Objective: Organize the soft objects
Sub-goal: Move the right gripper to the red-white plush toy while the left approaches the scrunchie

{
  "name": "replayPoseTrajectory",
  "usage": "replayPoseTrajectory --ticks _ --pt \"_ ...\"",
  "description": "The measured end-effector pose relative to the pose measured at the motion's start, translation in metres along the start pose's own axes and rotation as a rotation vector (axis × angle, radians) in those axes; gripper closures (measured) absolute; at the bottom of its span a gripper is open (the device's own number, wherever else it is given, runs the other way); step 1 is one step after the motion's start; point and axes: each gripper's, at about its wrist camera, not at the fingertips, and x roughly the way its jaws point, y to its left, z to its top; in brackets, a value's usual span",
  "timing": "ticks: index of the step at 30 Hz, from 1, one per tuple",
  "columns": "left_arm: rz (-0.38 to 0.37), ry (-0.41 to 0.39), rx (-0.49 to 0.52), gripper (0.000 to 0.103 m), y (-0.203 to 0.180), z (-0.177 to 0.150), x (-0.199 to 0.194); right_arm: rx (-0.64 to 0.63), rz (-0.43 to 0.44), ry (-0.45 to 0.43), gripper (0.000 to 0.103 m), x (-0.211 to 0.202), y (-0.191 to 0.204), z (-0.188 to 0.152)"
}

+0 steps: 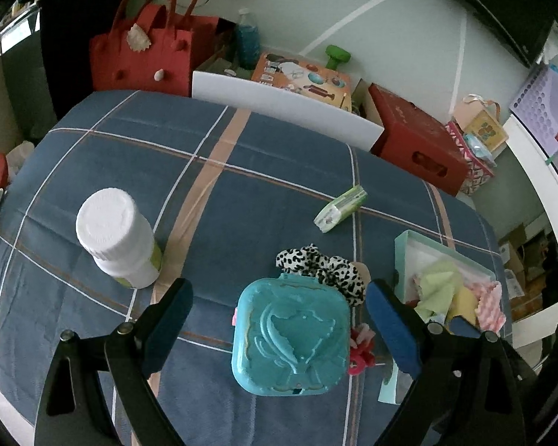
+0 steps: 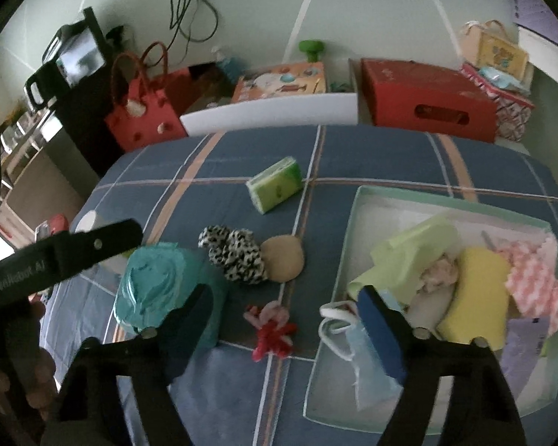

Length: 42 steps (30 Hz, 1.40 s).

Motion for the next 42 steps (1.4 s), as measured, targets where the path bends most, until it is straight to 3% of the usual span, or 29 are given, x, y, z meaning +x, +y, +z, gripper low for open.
replayPoseTrajectory --ticks 2,6,12,27,42 --pt "0.003 0.009 -0.003 0.009 0.002 0.000 0.002 -0.011 0.009 0.019 0.028 0.005 0.003 -0.001" --pt "0.007 0.009 -0.011 0.009 0.006 0.001 0.002 -0.043 0.018 0.058 0.046 0.014 0.012 -0.005" --pt "0.001 0.016 -0.027 0.009 0.013 0.004 0.004 -0.072 0.021 0.124 0.050 0.031 0.017 -0.012" --pt "-0.004 0.053 -0.046 0.009 0.022 0.010 0.018 -0.098 -0.008 0.236 0.050 0.067 0.021 -0.022" --pt "-0.012 0.079 -0.050 0.009 0.024 0.021 0.030 -0.115 -0.044 0.275 0.052 0.089 0.022 -0.022"
